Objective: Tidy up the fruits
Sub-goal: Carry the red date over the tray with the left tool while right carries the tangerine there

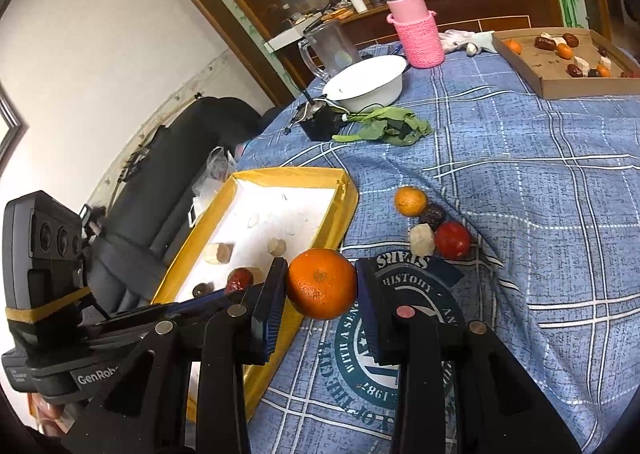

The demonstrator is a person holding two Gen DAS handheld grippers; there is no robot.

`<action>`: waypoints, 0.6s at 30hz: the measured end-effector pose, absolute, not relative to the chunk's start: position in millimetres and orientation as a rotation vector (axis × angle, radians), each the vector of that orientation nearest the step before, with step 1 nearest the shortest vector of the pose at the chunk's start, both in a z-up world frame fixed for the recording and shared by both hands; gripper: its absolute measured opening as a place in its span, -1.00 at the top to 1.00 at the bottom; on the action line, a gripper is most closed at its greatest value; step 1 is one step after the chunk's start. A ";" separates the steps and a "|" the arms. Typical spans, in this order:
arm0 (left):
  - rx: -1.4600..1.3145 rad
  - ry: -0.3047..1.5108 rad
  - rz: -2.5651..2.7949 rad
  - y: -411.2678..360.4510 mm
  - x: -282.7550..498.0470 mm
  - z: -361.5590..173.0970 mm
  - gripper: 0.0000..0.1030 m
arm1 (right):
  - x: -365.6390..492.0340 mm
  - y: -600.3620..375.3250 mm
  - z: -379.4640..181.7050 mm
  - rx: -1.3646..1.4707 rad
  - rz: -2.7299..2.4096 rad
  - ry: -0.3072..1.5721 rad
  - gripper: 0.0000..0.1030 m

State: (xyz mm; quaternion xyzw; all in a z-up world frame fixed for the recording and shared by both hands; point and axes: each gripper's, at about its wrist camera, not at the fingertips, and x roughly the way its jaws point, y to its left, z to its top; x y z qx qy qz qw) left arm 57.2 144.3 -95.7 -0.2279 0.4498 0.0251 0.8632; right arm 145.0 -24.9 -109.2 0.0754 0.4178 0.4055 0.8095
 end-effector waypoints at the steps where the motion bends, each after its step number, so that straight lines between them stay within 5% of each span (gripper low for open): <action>1: -0.483 0.941 0.058 148.2 56.5 -95.8 0.62 | 145.5 -22.6 -109.4 0.158 0.868 0.894 0.37; 18: -0.511 0.884 0.213 239.4 46.8 -75.9 0.62 | 157.2 34.6 -97.2 0.070 0.941 0.881 0.37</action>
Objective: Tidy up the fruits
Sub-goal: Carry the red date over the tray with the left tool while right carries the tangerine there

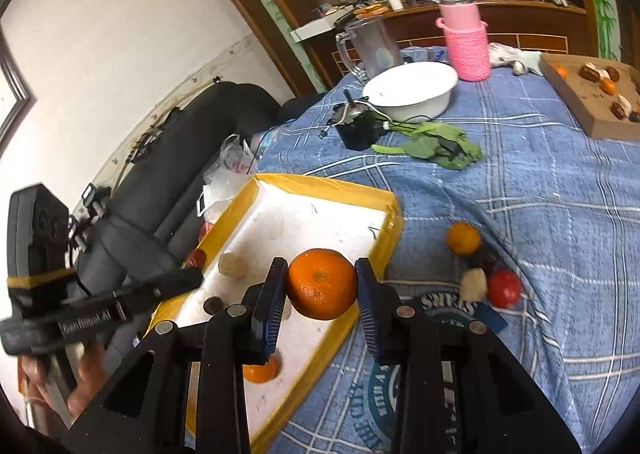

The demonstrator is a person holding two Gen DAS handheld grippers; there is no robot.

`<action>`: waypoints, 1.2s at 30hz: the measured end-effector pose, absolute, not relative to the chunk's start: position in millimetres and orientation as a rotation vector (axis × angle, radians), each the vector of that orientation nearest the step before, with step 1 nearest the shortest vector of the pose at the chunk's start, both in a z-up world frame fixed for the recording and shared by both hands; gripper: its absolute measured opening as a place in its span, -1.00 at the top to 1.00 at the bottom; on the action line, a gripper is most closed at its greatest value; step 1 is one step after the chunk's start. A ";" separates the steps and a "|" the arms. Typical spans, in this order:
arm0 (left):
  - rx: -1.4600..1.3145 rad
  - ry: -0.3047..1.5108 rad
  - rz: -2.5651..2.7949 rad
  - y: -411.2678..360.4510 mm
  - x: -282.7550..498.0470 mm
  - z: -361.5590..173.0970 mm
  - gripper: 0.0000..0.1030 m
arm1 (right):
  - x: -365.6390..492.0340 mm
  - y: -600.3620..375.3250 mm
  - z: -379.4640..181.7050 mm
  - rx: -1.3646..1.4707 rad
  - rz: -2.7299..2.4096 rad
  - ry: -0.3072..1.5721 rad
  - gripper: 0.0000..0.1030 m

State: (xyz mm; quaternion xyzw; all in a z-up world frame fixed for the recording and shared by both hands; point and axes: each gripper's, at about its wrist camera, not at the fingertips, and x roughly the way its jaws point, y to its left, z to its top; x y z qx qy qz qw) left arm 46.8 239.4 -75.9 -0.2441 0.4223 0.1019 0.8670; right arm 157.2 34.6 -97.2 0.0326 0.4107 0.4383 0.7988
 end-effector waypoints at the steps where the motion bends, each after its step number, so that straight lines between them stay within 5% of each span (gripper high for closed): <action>1: -0.511 0.883 0.219 246.1 48.2 -74.6 0.62 | 157.7 39.8 -97.1 0.061 0.944 0.883 0.37; 33: -0.387 1.145 0.296 302.6 141.4 -164.5 0.61 | 190.7 170.8 -168.9 -0.367 0.764 0.976 0.32; 36: -0.411 1.149 0.284 304.3 140.2 -161.7 0.36 | 190.5 169.8 -167.0 -0.348 0.792 0.981 0.17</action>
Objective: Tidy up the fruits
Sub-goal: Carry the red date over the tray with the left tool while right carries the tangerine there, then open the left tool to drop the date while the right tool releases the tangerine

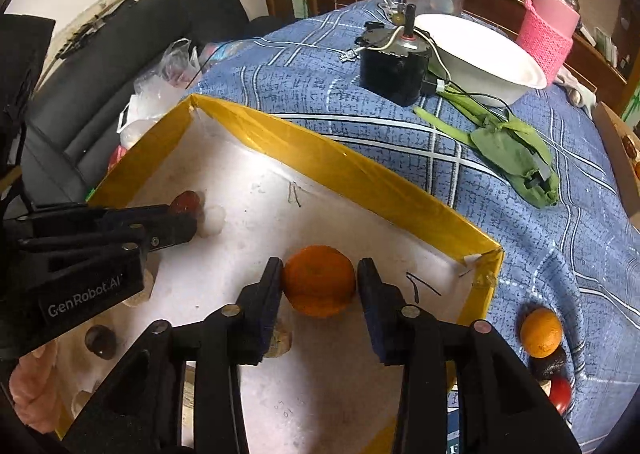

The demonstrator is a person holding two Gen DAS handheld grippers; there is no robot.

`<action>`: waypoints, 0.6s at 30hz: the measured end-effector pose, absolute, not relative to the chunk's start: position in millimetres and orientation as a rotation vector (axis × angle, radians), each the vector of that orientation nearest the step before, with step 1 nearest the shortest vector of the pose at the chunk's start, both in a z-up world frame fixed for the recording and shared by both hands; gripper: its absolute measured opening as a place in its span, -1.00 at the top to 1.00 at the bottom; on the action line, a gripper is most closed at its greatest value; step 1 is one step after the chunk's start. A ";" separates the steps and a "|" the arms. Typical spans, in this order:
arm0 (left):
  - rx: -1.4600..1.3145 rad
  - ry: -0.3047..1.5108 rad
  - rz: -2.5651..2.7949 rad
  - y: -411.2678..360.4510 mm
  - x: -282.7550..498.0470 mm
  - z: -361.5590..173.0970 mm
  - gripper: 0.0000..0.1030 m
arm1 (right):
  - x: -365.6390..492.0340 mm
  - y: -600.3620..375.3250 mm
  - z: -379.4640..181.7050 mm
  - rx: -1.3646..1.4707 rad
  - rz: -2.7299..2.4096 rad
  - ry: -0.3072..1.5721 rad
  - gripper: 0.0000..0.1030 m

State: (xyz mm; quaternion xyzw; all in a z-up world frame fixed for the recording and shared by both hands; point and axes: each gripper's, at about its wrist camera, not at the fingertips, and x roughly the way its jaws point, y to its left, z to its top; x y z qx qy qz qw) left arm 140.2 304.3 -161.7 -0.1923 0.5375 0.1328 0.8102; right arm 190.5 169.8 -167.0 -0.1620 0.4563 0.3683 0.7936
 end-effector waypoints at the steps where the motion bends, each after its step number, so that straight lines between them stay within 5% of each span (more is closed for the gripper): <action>1: -0.427 1.131 0.278 305.6 137.9 -157.4 0.21 | 190.8 167.0 -163.4 -0.328 0.805 0.982 0.14; 3: -0.428 1.079 0.281 304.8 130.1 -142.1 0.00 | 191.8 159.4 -151.0 -0.266 0.838 0.979 0.11; 9: -0.423 0.918 0.285 274.6 74.5 -81.3 -0.21 | 167.5 88.2 -93.7 -0.097 0.948 0.899 -0.12; 18: -0.373 0.833 0.194 170.6 38.3 -57.2 -0.23 | 171.5 -31.9 -58.0 0.036 0.929 0.808 -0.18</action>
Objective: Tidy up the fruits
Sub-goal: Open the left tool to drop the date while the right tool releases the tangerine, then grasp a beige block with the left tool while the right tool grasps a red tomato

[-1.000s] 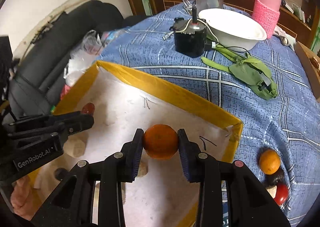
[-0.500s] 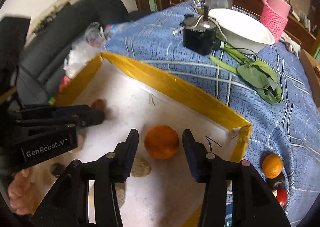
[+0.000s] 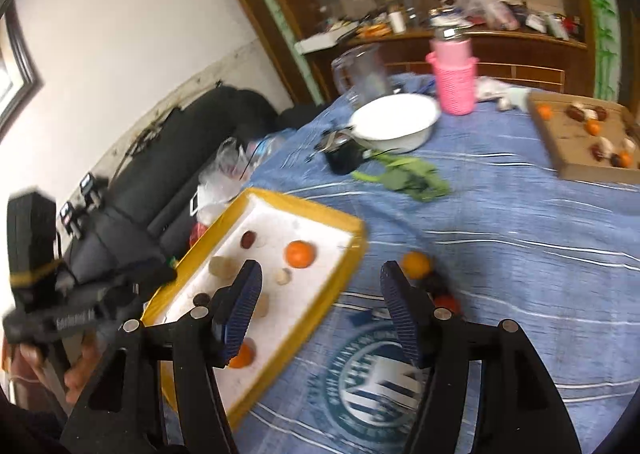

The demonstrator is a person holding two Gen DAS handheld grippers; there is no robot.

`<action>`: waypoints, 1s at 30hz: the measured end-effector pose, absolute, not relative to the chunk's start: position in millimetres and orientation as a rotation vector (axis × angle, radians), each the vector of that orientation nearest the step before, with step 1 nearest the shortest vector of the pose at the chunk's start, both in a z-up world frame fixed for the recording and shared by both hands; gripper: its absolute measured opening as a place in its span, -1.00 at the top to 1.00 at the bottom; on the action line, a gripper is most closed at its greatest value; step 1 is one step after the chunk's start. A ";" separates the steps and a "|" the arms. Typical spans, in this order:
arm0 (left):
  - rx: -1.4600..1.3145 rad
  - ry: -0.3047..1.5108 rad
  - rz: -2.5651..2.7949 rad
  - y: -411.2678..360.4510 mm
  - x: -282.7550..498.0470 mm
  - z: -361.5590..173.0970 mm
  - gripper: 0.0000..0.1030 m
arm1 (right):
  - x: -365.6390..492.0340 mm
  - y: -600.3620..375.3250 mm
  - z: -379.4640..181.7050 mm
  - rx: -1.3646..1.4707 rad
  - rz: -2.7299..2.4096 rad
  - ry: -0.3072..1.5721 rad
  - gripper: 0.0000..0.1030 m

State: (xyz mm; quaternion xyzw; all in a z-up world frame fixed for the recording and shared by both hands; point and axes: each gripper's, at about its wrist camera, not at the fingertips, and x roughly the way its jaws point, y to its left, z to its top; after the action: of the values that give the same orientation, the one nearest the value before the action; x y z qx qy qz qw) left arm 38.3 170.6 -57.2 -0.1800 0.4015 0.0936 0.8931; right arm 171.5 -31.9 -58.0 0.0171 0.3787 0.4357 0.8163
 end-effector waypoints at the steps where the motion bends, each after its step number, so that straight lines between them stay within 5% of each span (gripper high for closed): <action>1: -0.364 0.837 0.184 161.1 40.9 -57.9 -0.23 | 174.5 -38.0 -58.9 0.044 0.921 0.806 -0.18; 16: -0.373 0.964 0.172 107.8 67.3 -98.6 -0.23 | 220.2 -54.4 -159.2 0.108 0.823 0.978 0.39; 30: -0.384 1.013 0.133 100.6 88.5 -113.0 -0.23 | 230.6 -41.7 -177.0 -0.001 0.753 0.977 0.44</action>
State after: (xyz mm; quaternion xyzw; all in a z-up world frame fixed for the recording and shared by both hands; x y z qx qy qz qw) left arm 88.5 100.6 -113.0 -0.1824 0.4816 0.0633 0.8548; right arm 230.6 -41.7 -177.0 -0.0005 0.4580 0.3531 0.8158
